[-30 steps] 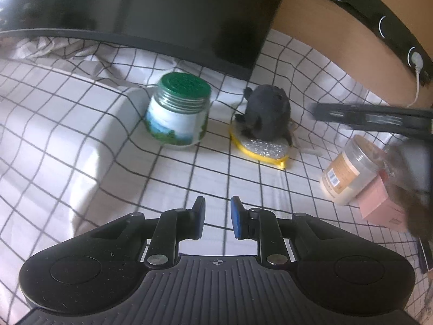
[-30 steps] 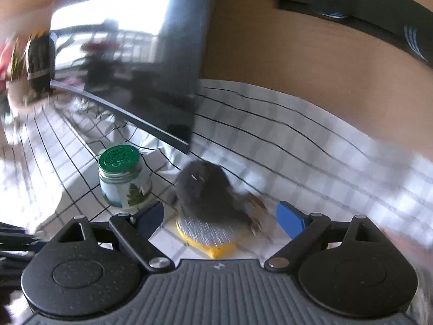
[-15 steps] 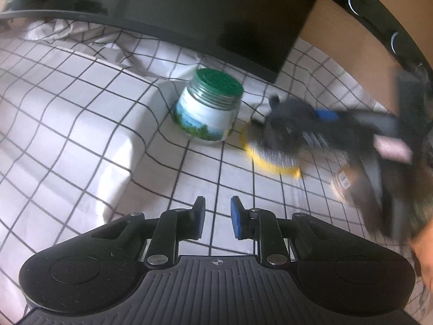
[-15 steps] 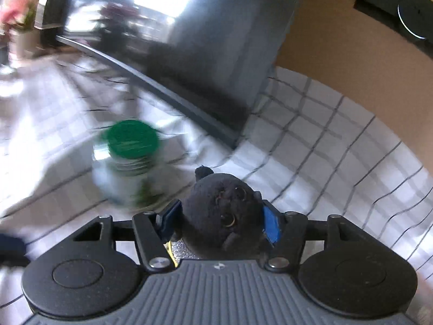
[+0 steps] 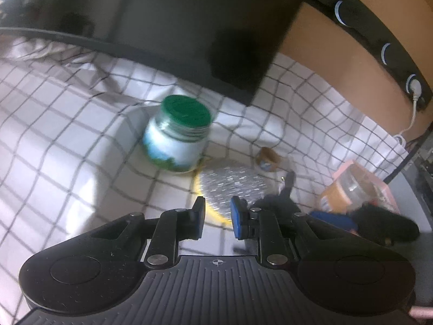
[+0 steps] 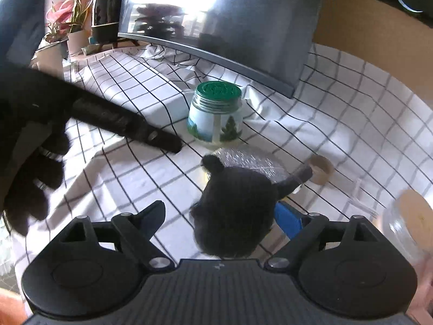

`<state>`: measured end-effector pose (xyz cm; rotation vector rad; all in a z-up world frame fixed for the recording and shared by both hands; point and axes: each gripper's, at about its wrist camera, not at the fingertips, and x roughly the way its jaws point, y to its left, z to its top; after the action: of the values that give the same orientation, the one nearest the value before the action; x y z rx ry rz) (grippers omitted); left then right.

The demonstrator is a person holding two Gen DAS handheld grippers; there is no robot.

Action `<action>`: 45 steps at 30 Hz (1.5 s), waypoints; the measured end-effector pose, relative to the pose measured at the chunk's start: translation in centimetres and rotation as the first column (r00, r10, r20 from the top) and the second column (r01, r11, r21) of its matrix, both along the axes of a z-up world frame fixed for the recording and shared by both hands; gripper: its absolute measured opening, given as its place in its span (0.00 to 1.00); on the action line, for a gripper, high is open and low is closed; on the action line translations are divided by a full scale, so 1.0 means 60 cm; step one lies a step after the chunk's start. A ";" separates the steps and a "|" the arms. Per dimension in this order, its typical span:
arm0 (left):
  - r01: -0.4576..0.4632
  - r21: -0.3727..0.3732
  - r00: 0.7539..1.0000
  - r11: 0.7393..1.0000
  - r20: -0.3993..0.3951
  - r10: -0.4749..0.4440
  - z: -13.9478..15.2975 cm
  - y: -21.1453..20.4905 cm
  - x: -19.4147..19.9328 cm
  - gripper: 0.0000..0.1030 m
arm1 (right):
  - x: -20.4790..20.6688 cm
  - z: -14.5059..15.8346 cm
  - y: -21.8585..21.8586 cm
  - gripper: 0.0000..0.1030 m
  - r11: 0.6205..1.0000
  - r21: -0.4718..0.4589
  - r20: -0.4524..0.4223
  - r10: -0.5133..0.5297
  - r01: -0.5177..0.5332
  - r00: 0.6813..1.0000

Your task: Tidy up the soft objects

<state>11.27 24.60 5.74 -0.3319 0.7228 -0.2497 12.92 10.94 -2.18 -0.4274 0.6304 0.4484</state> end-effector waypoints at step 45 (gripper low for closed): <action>0.133 0.216 0.982 0.967 0.101 -0.158 0.049 -0.238 -0.018 0.27 | -0.144 -0.022 -0.234 0.86 0.946 0.065 -0.039 -0.316 0.318 0.948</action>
<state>10.16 10.31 8.70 -0.0629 0.6512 -0.3267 4.27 -3.10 -3.52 -0.2461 0.6949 0.1683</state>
